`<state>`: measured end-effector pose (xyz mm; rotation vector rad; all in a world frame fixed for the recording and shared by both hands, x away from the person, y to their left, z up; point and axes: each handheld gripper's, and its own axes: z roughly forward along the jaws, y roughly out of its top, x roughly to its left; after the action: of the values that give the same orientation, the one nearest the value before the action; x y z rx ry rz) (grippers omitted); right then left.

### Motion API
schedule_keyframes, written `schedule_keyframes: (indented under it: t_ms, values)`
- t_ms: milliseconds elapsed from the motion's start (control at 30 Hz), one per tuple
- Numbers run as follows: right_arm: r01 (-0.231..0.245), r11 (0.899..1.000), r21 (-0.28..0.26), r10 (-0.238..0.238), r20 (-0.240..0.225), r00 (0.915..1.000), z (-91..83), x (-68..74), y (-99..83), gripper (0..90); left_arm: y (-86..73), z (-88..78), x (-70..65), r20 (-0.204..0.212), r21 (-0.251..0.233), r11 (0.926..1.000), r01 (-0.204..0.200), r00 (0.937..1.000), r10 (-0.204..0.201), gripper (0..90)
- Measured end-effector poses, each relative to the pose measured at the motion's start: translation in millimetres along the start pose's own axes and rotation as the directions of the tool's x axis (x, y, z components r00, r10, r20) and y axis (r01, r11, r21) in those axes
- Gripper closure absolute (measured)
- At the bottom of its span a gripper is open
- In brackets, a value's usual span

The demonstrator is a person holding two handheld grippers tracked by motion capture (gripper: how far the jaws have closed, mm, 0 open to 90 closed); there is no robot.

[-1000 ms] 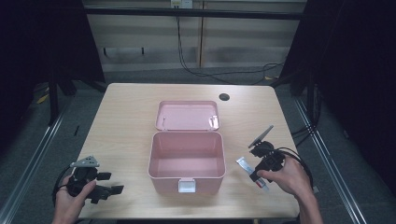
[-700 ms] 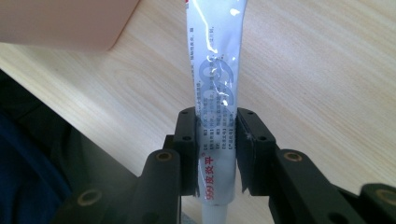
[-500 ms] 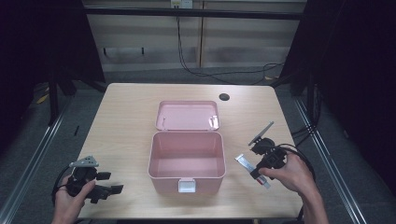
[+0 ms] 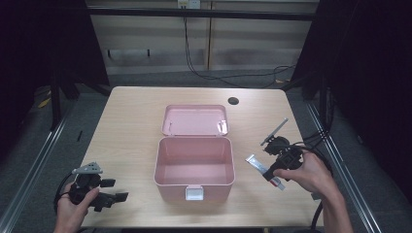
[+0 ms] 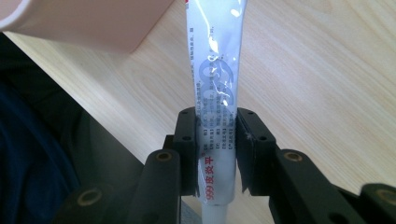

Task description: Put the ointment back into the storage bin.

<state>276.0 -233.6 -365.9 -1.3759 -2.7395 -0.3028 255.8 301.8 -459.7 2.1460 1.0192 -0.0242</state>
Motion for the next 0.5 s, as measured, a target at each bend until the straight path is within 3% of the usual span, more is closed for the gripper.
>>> schedule_keyframes:
  t_ms: [167,500]
  values:
    - [0.014,1.000,0.005,-0.014,0.014,0.9998,-5.0,-1.3,-0.5,71.6,0.0,0.3,0.0,-0.004,0.000,1.0000,-0.001,1.0000,0.001,17.0]
    - [0.036,0.999,-0.010,-0.036,-0.020,0.9992,-18.8,-6.0,-1.0,71.6,0.0,1.3,-0.1,-0.006,0.005,1.0000,-0.003,1.0000,0.003,17.0]
